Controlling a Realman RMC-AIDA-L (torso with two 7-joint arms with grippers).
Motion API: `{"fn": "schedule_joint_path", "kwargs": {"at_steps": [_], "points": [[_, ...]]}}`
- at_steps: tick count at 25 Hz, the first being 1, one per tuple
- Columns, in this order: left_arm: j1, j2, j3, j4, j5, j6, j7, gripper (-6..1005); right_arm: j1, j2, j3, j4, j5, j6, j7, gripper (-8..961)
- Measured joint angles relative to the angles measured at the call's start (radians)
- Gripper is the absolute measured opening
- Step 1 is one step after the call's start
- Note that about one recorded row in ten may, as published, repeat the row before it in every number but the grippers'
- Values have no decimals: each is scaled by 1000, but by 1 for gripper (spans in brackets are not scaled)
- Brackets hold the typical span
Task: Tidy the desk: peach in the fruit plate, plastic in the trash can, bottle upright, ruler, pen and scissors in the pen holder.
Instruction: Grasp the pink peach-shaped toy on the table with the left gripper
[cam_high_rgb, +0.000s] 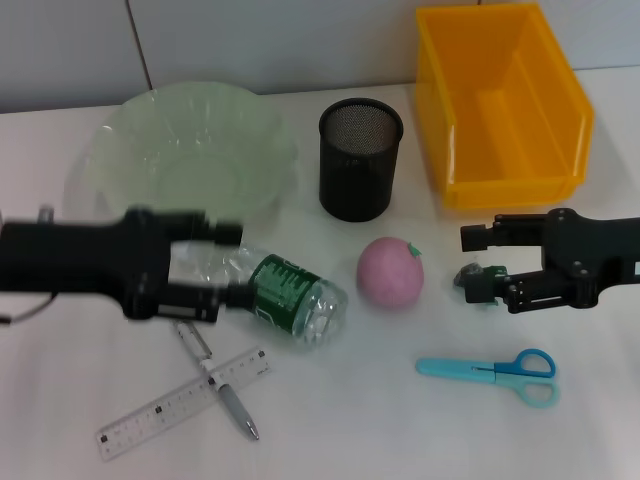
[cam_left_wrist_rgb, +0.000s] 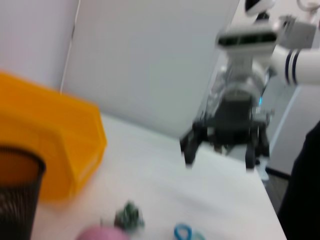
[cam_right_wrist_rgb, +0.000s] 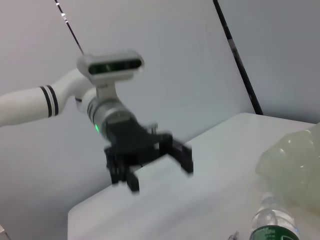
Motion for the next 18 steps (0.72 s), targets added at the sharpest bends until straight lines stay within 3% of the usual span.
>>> {"fn": "schedule_joint_path", "kwargs": {"at_steps": [2,4,9,10,11,13,14,15,16,18], "points": [[-10,-5,-28,26,-4,17,-3,828,-2,-1,0,-3,0,-1,10,815],[-82,-25,-67,154,9,20,-20,828,-4,-4,0,-5,0,-2,18,815],[-208,-31,-67,215,109,-15,-30,826,0,-13,0,-6,-16,-8,49,815],[-253,-40,-63,231,156,-30,-30,826,1,-15,0,-8,-21,-11,58,815],[-302,-62,-56,256,235,-56,-27,826,2,-19,0,-10,-25,-15,75,815],[-348,-89,-48,282,329,-84,-25,825,1,-21,0,-9,-25,-16,81,815],[-348,-89,-48,282,329,-84,-25,825,0,-24,1,-8,-25,-16,86,815],[-368,-97,-39,288,362,-94,-26,825,-1,-27,3,-6,-26,-17,89,815],[-432,-112,36,293,448,-143,-54,824,-2,-28,3,-6,-26,-18,94,815],[-454,-112,91,289,464,-181,-76,824,-4,-33,3,-6,-26,-26,109,815]]}}
